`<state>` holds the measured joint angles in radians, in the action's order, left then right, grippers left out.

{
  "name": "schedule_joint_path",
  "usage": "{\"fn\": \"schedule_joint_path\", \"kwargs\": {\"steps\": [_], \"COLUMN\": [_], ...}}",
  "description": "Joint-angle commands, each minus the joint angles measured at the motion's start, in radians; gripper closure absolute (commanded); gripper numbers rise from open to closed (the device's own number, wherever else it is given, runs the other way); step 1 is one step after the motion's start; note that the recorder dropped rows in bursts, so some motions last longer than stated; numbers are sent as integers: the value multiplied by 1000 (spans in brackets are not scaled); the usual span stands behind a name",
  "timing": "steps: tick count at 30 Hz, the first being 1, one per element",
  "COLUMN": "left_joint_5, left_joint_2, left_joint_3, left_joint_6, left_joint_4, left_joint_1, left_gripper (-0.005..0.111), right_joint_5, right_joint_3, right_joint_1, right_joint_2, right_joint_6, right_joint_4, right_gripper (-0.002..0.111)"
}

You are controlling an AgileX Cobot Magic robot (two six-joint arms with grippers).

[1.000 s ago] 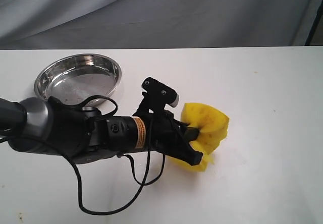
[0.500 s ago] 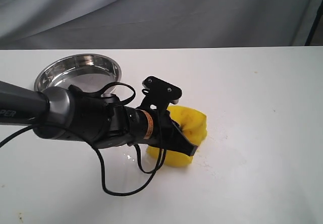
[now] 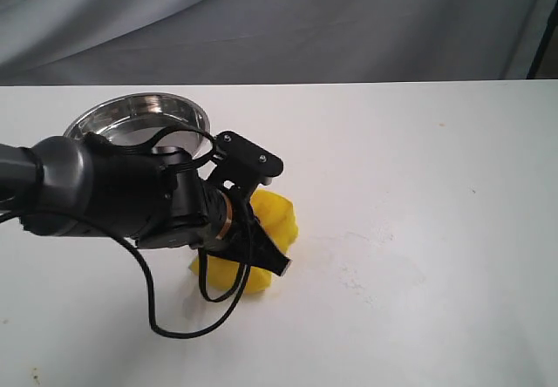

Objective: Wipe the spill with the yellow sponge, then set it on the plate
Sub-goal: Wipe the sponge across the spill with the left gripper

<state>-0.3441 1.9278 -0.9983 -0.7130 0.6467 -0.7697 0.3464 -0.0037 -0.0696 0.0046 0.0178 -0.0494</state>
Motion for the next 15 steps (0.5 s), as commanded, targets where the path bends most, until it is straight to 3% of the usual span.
{"fn": "schedule_joint_path", "kwargs": {"steps": [1,5,15], "left_joint_5": [-133,-160,-157], "left_joint_2": [-20,-20,-20], "left_joint_3": [67,111,194], "left_joint_6": [-6,-111,-184], "left_joint_4": [30,110,156], "left_joint_1": [3,37,233], "left_gripper": [107,107,107], "right_joint_5": [-4,-4,-4], "right_joint_3": [4,4,4], "right_joint_1": [1,1,1], "right_joint_2": [-5,-5,-5], "right_joint_6": [-11,-11,-11], "right_joint_4": [4,4,4], "right_gripper": [108,108,108]}}
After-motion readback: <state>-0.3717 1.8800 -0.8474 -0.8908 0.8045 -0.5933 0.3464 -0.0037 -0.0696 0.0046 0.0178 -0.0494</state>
